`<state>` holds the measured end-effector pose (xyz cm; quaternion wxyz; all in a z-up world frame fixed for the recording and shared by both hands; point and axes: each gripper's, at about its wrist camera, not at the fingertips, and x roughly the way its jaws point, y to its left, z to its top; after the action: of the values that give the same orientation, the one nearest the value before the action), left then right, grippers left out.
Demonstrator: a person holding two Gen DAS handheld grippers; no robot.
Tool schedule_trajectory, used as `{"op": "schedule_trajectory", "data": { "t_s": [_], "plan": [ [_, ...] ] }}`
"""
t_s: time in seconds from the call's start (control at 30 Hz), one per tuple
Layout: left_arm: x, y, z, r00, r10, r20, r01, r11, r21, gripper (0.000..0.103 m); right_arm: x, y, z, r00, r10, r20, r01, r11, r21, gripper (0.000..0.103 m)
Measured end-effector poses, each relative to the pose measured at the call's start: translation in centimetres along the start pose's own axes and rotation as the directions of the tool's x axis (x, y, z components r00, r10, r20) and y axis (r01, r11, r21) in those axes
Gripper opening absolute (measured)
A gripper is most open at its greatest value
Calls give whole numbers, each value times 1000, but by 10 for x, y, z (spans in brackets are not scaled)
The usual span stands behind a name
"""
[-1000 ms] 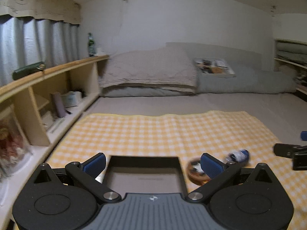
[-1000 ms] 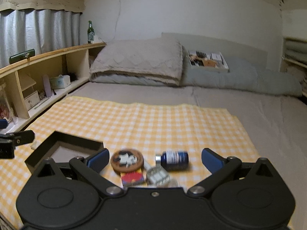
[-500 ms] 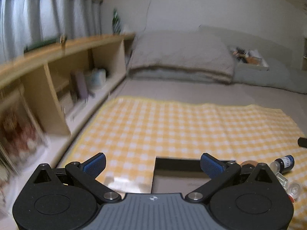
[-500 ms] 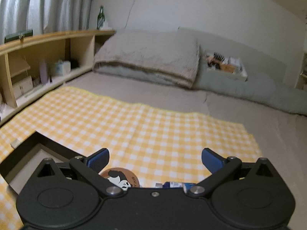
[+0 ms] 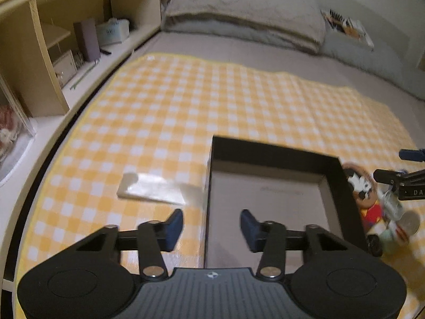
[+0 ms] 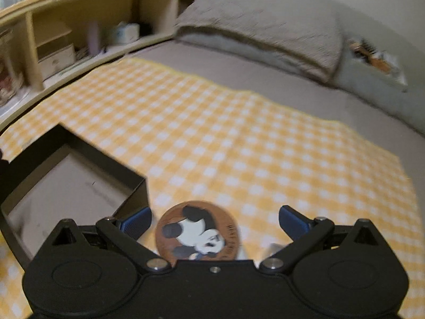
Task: Organize rigid objects
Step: 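Lower the right gripper onto the cork panda coaster and grasp it, then carry the panda coaster with the right gripper into the black box and release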
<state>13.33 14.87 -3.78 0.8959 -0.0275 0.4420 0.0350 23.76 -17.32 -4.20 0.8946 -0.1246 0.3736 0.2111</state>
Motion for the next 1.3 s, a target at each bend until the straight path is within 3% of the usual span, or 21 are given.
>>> {"op": "schedule_trajectory", "data": {
  "t_s": [0.1, 0.3, 0.47, 0.8, 0.83, 0.9, 0.97, 1.1, 1.3],
  "plan": [
    [9, 5, -2, 999, 8, -34, -8, 1000, 2, 28, 18, 5, -4, 999, 22, -46, -24, 999, -32, 103],
    [20, 14, -4, 997, -3, -80, 2, 1000, -13, 22, 52, 6, -12, 990, 22, -143, -30, 998, -57, 103],
    [27, 10, -4, 993, -24, -115, 24, 1000, 1, 7, 63, 8, -12, 985, 55, -165, -63, 997, -43, 103],
    [32, 7, -4, 991, -25, -129, 28, 999, 17, 7, 76, 9, -14, 974, 75, -212, -85, 996, -36, 103],
    [32, 7, -4, 991, -25, -128, 28, 999, 17, 7, 76, 9, -14, 974, 77, -212, -87, 995, -41, 101],
    [32, 8, -3, 991, -25, -128, 27, 999, 17, 7, 75, 12, -14, 976, 82, -203, -97, 993, -63, 84],
    [32, 7, -2, 992, -24, -127, 26, 1000, 17, 7, 73, 16, -14, 976, 81, -203, -100, 991, -85, 83],
    [32, 7, -4, 992, -23, -124, 25, 1000, 19, 7, 69, 16, -14, 978, 70, -195, -91, 991, -99, 69],
    [31, 8, -4, 992, -27, -121, 30, 999, 18, 7, 51, 11, -2, 985, 87, -148, -100, 991, -87, 68]
  ]
}}
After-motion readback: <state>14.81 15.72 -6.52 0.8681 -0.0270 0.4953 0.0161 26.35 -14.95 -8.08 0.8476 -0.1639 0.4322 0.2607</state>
